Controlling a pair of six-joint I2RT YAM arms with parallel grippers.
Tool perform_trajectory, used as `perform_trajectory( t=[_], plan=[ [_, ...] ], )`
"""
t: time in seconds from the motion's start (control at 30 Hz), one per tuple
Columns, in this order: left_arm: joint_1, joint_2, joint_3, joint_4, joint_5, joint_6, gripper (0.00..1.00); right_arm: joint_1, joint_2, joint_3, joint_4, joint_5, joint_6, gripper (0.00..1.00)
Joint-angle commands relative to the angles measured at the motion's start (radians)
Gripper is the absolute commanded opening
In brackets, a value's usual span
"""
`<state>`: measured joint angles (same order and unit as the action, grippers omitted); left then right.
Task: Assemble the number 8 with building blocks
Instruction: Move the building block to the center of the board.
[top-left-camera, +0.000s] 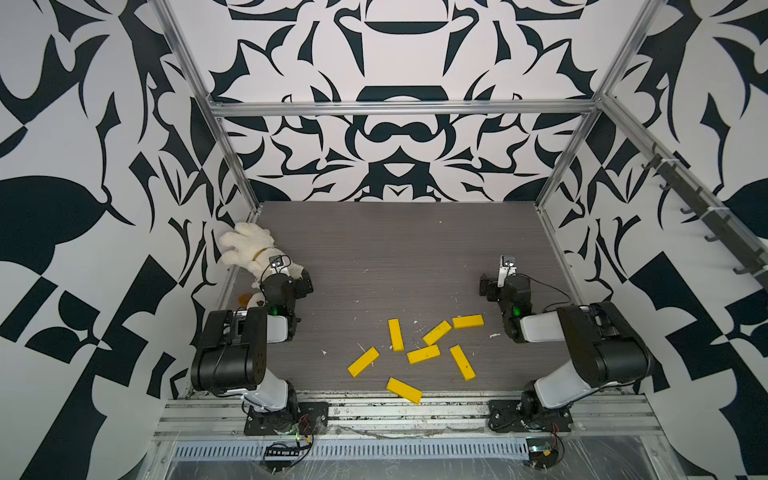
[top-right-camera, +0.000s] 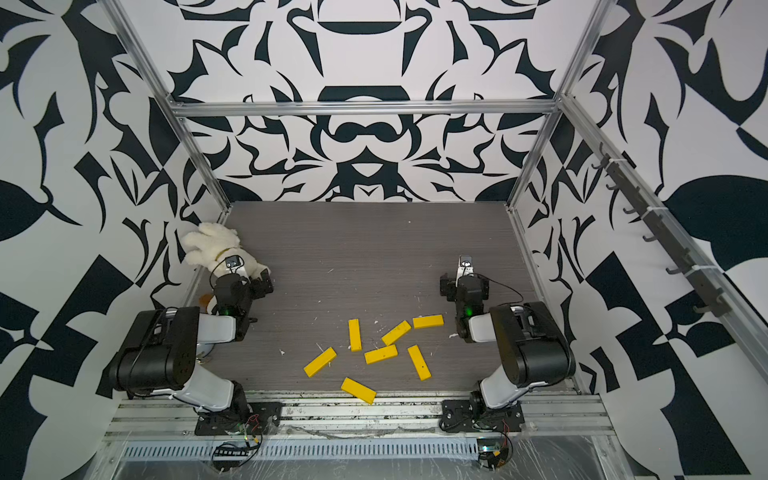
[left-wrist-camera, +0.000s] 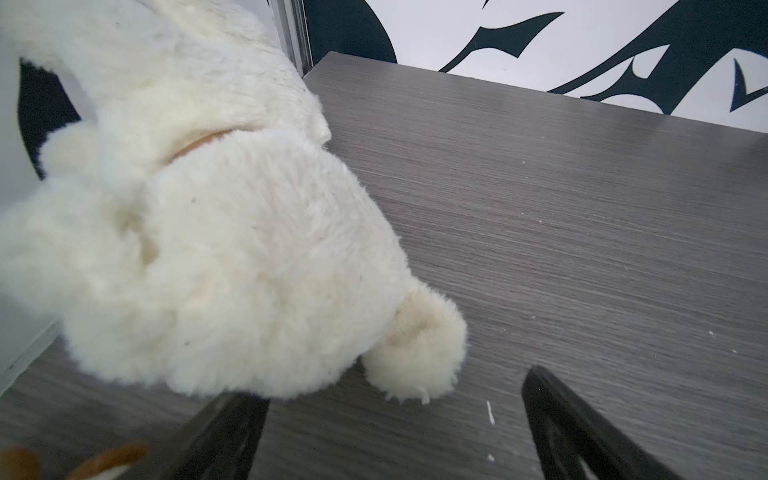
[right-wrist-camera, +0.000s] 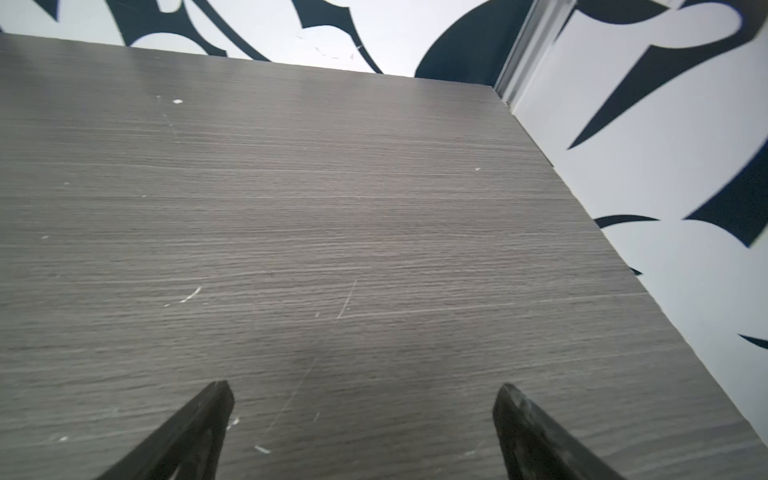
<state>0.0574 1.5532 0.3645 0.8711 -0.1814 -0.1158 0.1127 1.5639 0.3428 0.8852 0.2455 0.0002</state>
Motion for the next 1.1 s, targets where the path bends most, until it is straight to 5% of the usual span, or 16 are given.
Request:
perform_trajectory(
  t=[0.0, 1.07],
  plan=[
    [0.004, -0.011, 0.014, 0.007, 0.015, -0.003, 0.99, -0.004, -0.016, 0.011, 0.021, -0.031, -0.011, 1.0],
    [0.005, -0.01, 0.018, 0.005, 0.017, -0.004, 1.0, -0.013, -0.013, 0.016, 0.016, -0.042, -0.006, 1.0]
  ],
)
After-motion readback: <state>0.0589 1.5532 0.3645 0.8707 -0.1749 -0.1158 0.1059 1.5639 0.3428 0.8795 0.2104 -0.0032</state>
